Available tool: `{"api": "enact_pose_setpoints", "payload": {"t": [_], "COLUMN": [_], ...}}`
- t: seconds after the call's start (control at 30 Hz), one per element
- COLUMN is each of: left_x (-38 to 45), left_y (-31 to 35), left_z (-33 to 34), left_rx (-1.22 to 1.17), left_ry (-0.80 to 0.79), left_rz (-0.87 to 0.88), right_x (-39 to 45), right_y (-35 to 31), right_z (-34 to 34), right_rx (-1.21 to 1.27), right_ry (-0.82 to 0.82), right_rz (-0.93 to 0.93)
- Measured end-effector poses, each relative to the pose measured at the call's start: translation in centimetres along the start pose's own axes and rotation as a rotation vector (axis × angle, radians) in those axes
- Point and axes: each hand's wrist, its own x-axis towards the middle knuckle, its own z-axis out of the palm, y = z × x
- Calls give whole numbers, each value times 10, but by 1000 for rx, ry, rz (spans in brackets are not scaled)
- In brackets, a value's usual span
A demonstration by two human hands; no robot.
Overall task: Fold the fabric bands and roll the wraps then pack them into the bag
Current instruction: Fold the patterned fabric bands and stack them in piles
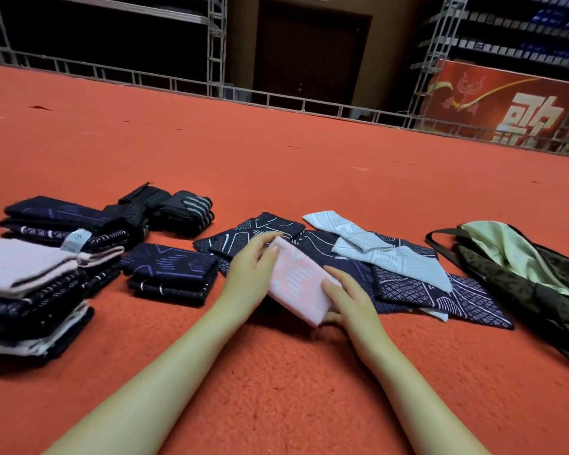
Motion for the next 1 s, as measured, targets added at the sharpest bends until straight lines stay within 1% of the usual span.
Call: {"api": "enact_pose_setpoints", "payload": {"t": [0.07,0.13,0.2,0.37,0.43,0.47,0.53,0.63,0.7,0.8,0.87,0.93,1.0], "left_x": [3,4,4,9,8,7,6,10,11,12,13,13,12], "left_y": [0,1,1,1,6,10,17,23,21,11,0,-12,-24], "left_z": [-7,-12,-14,-28,-35,-38,-45,-62,-79,-104,-117,-123,-124], "left_rx": [43,89,153,423,434,406,363,283,259,304,349,434,528], "left_ry": [51,53,16,-162,-179,-160,-72,137,282,490,577,573,517], "left_rz": [-2,-9,-7,-34,-17,-8,30,91,77,-19,-127,-254,-363], "right_x": [0,0,-1,-3,-4,-3,-1,8,19,39,51,61,64], "right_y": [0,2,3,5,5,4,-1,-14,-26,-44,-53,-53,-45], "right_z": [3,4,5,9,12,15,25,53,76,116,143,165,180], "right_rx": [59,14,-15,-33,-44,-32,2,103,134,101,75,-46,-262], "right_ry": [-78,-89,-62,29,39,34,20,9,-14,-43,-94,-132,-152], "right_rz": [45,35,20,-5,1,5,-3,-31,-55,-55,-40,-42,-69]}}
